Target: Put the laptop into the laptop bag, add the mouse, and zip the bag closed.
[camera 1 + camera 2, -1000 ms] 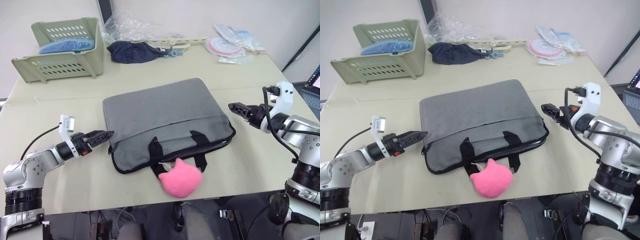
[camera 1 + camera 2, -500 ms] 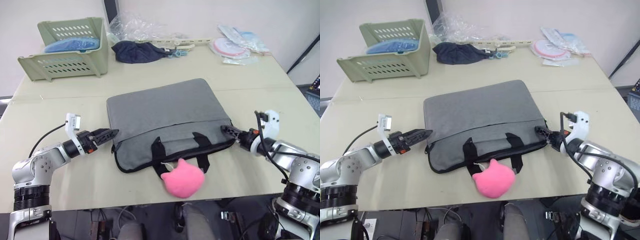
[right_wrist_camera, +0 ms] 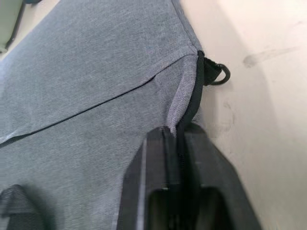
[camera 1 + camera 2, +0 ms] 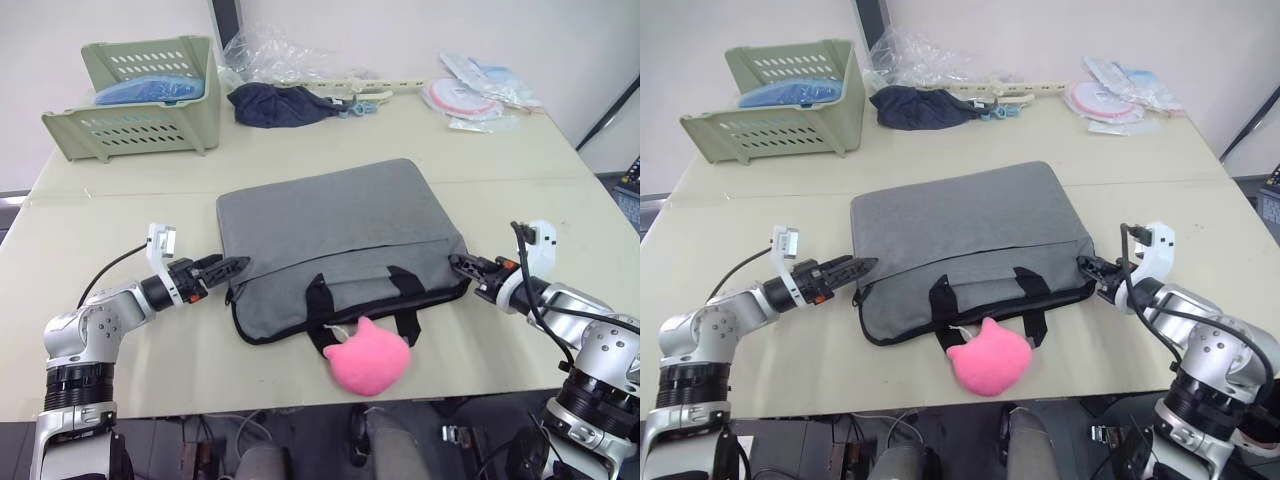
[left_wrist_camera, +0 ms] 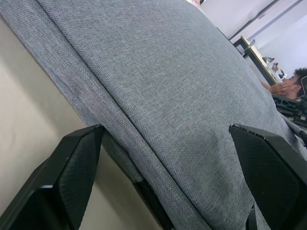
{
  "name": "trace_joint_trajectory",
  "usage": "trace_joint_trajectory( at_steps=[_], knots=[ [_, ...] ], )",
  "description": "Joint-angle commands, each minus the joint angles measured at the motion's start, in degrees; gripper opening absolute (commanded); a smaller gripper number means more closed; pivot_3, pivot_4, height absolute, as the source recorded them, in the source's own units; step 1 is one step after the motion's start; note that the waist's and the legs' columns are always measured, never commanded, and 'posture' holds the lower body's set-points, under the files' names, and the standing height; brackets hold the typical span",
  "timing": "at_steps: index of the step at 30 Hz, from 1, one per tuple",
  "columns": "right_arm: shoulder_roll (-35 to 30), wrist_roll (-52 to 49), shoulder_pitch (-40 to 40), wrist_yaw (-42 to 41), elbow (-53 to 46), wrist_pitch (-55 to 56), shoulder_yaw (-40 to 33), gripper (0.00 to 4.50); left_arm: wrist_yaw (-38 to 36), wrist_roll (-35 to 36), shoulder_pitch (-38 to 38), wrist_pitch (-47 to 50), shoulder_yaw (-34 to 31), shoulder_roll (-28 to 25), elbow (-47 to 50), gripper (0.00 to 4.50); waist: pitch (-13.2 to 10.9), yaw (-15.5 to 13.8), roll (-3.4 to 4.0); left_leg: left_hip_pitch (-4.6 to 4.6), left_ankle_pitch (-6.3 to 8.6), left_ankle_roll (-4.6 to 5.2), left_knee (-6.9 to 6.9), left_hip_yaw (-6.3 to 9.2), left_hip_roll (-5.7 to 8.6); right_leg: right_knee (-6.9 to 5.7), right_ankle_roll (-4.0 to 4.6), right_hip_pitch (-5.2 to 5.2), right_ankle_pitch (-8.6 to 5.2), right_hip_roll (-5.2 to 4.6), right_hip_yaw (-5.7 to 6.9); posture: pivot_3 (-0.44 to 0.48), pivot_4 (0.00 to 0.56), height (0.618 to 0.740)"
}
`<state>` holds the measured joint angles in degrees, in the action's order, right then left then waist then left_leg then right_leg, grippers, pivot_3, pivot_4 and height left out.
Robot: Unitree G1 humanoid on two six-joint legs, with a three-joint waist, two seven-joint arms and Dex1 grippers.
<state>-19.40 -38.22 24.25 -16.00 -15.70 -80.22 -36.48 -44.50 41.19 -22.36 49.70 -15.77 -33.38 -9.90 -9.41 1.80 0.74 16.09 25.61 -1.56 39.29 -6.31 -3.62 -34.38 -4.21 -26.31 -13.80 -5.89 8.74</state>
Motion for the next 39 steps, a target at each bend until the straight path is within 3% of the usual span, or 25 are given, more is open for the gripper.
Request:
trace_joint_trajectory(
  at_steps=[1, 9, 13, 18, 20, 21, 29, 39],
  knots=[
    [0.44, -0.49, -1.21, 1.48, -0.72, -0.88, -0.03, 0.04, -0.81, -0.43, -0.98, -0.17, 1.39, 1.2, -0.72, 4.5, 0.01, -0.07, -0.01, 0.0, 0.0, 0.0, 0.02, 0.0, 0.0, 0.0, 0.0, 0.01, 0.0, 0.0, 0.0, 0.0, 0.15, 0.74],
    [1.78, -1.87, -2.46, 2.16, -2.38, -1.64, 0.83, 0.04, -0.23, -3.36, -3.96, -3.92, 1.2, 1.72, -5.42, 4.5, 0.02, -0.18, -0.03, -0.06, 0.0, 0.0, 0.21, 0.2, -0.01, 0.0, 0.0, 0.29, 0.0, 0.0, 0.09, 0.0, 0.15, 0.74],
    [2.84, -2.58, -2.41, 2.73, -3.1, -2.18, 0.93, 0.0, -1.49, -5.68, -7.02, -6.67, 2.05, 1.25, -10.05, 3.31, 0.02, -0.05, -0.04, -0.06, 0.0, 0.0, 0.31, 0.23, -0.02, -0.09, 0.0, 0.31, 0.0, -0.01, 0.09, 0.0, 0.15, 0.74],
    [4.45, -3.56, -2.15, 3.46, -4.44, -2.91, 1.29, 0.0, -2.6, -9.54, -12.67, -11.82, 2.64, 0.91, -18.34, 0.96, 0.09, -0.02, -0.16, -0.05, 0.0, 0.0, 0.37, 0.25, -0.02, -0.13, 0.01, 0.32, 0.0, -0.01, 0.11, 0.0, 0.15, 0.74],
    [5.05, -3.6, -2.12, 3.69, -4.87, -3.03, 1.49, 0.0, -3.52, -10.65, -14.54, -12.88, 3.12, 0.77, -20.82, 0.18, 0.09, 0.01, -0.16, -0.05, 0.0, 0.0, 0.4, 0.27, -0.02, -0.15, 0.01, 0.32, 0.0, -0.01, 0.12, 0.0, 0.15, 0.74],
    [5.67, -3.6, -2.09, 3.94, -5.19, -2.96, 1.61, 0.0, -3.93, -11.2, -16.2, -13.88, 3.22, 0.9, -22.5, 0.04, 0.09, 0.09, -0.16, -0.05, 0.0, 0.0, 0.41, 0.27, -0.02, -0.16, 0.01, 0.32, 0.0, -0.01, 0.12, 0.0, 0.15, 0.74],
    [7.9, -3.79, -0.97, 5.14, -5.61, -2.44, 2.05, 0.0, -6.85, -15.39, -23.46, -18.56, 4.56, 2.38, -31.47, 0.04, 0.09, 0.76, -0.17, -0.04, 0.0, 0.01, 0.46, 0.28, -0.02, -0.22, 0.01, 0.32, 0.0, -0.01, 0.12, 0.0, 0.15, 0.74],
    [8.87, -4.1, -0.41, 5.18, -5.12, -1.51, 2.82, 0.0, -8.91, -18.15, -24.2, -20.87, 4.64, 2.1, -33.78, 0.04, 0.09, 1.32, -0.18, -0.02, 0.0, 0.01, 0.55, 0.33, -0.02, -0.29, 0.01, 0.32, 0.01, -0.05, 0.12, 0.0, 0.15, 0.74]
  ],
)
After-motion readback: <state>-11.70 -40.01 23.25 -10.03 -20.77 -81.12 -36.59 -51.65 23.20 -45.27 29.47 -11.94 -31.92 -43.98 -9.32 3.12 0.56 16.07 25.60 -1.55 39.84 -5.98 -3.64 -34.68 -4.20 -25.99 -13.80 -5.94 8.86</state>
